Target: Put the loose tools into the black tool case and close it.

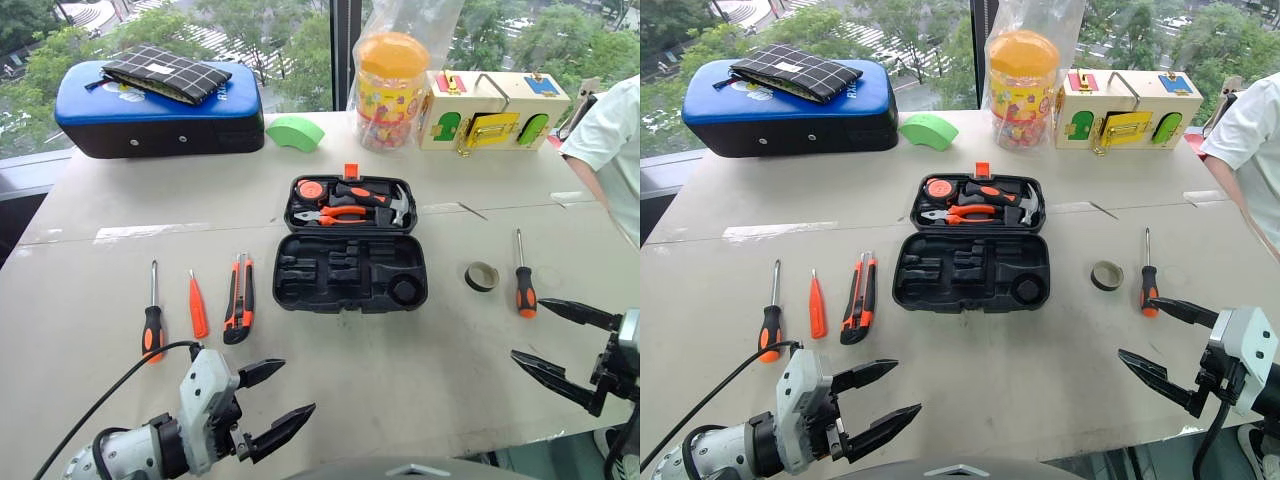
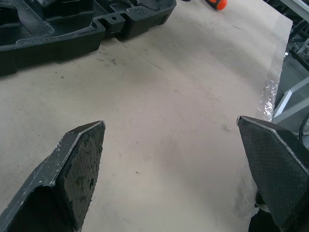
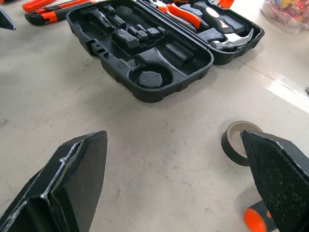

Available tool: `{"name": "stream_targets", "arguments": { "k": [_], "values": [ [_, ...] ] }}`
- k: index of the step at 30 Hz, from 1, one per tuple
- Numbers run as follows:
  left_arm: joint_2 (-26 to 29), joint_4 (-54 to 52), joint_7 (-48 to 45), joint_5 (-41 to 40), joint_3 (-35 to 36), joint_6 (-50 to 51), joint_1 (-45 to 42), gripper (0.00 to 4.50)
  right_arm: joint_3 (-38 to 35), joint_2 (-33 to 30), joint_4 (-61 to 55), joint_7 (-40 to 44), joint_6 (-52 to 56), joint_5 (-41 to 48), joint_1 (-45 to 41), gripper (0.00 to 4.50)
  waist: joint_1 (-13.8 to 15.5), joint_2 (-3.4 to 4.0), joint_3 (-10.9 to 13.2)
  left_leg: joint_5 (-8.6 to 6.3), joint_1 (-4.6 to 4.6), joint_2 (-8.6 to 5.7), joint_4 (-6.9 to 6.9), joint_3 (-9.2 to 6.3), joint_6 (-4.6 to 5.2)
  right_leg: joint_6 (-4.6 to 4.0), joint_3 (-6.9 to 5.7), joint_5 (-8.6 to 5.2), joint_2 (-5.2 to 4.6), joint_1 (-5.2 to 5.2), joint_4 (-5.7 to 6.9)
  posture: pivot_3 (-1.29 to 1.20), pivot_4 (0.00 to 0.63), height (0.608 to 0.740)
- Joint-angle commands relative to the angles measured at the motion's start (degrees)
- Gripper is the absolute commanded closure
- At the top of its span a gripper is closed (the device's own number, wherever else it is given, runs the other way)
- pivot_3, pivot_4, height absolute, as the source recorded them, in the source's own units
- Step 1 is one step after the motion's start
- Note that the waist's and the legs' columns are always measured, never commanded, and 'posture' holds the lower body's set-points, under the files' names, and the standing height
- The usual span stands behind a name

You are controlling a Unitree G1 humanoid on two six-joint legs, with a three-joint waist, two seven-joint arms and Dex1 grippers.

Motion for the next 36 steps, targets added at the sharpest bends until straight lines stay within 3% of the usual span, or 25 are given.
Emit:
{"name": "stream_targets", "arguments": {
  "k": [1,4,9,13,17,23,26,28,32,36],
  "values": [
    [-4.5,-2.6,6.3,0.8,-2.6,-1.9,-1.0,0.05,1.4,-0.8,-0.6,-0.6,0.3,1.7,-2.7,0.0,0.0,0.01,0.0,0.0,0.0,0.0,0.0,0.0,0.0,0.0,0.0,0.0,0.0,0.0,0.0,0.0,0.15,0.74],
    [-12.8,-4.2,16.0,-1.9,-0.8,-2.5,-3.3,0.05,4.3,-1.1,-1.8,-3.1,3.9,5.9,-8.0,0.0,-0.2,-0.07,0.1,-0.01,0.03,0.05,0.05,0.19,0.01,0.02,0.04,0.01,-0.07,0.02,-0.02,0.0,0.15,0.74],
    [-7.3,12.6,27.5,-11.7,16.7,5.9,-23.2,0.05,6.9,-2.8,-4.4,-1.6,5.8,10.0,-10.8,0.0,1.2,0.06,0.0,0.06,0.01,0.28,0.17,0.02,-0.03,-0.1,-0.82,0.06,0.28,0.03,0.2,0.0,0.15,0.74],
    [-4.4,20.1,35.1,-11.1,23.7,9.4,-28.6,0.05,10.3,-4.1,-7.3,-1.8,7.6,13.1,-14.0,0.0,0.8,-0.05,-0.1,0.13,0.01,0.21,0.16,0.05,0.14,-0.12,-0.78,0.08,0.3,0.06,0.16,0.0,0.15,0.74],
    [-3.7,20.4,40.5,-6.0,23.4,12.1,-27.5,0.05,13.5,-4.0,-6.7,-3.2,7.7,12.8,-18.3,0.0,-0.1,-0.15,-0.1,0.12,0.03,0.19,0.16,0.13,0.15,-0.11,-0.69,0.08,0.25,0.07,0.14,0.0,0.15,0.74],
    [-6.8,16.0,45.9,-1.6,19.7,16.8,-21.4,0.05,16.3,-4.4,-6.8,-4.6,8.6,12.0,-21.3,0.0,0.2,-0.25,-0.2,-0.01,0.03,0.18,0.15,0.1,-0.07,-0.14,-0.7,0.09,0.18,0.07,0.15,0.0,0.15,0.74],
    [-8.8,15.8,46.0,-0.9,17.8,18.0,-19.0,0.88,16.4,-4.6,-7.0,-5.0,9.3,12.6,-21.8,0.0,0.2,-0.23,-0.2,-0.02,0.03,0.18,0.14,0.11,-0.09,-0.14,-0.69,0.09,0.07,0.06,0.15,0.0,0.15,0.74],
    [-9.8,16.2,45.1,-0.1,16.4,17.3,-17.7,1.92,16.5,-4.8,-6.9,-5.0,9.4,12.5,-22.1,0.0,0.2,-0.12,-0.3,-0.04,0.03,0.19,0.15,0.11,-0.13,-0.14,-0.69,0.08,0.0,0.06,0.15,0.0,0.15,0.74],
    [-11.7,17.3,43.4,1.3,16.1,13.3,-16.9,3.57,16.3,-5.2,-7.1,-5.1,9.8,13.7,-23.3,0.0,0.2,0.07,-0.3,-0.05,0.04,0.17,0.15,0.21,-0.13,-0.13,-0.62,0.09,-0.02,0.06,0.15,0.0,0.15,0.74],
    [-10.8,15.8,37.2,-5.9,20.2,7.1,-25.1,3.68,15.8,-4.4,-8.4,-5.4,8.4,14.4,-23.6,0.0,0.3,0.03,-0.3,-0.05,0.04,0.18,0.15,0.19,-0.13,-0.14,-0.65,0.08,-0.03,0.06,0.14,0.0,0.15,0.74]
  ]
}}
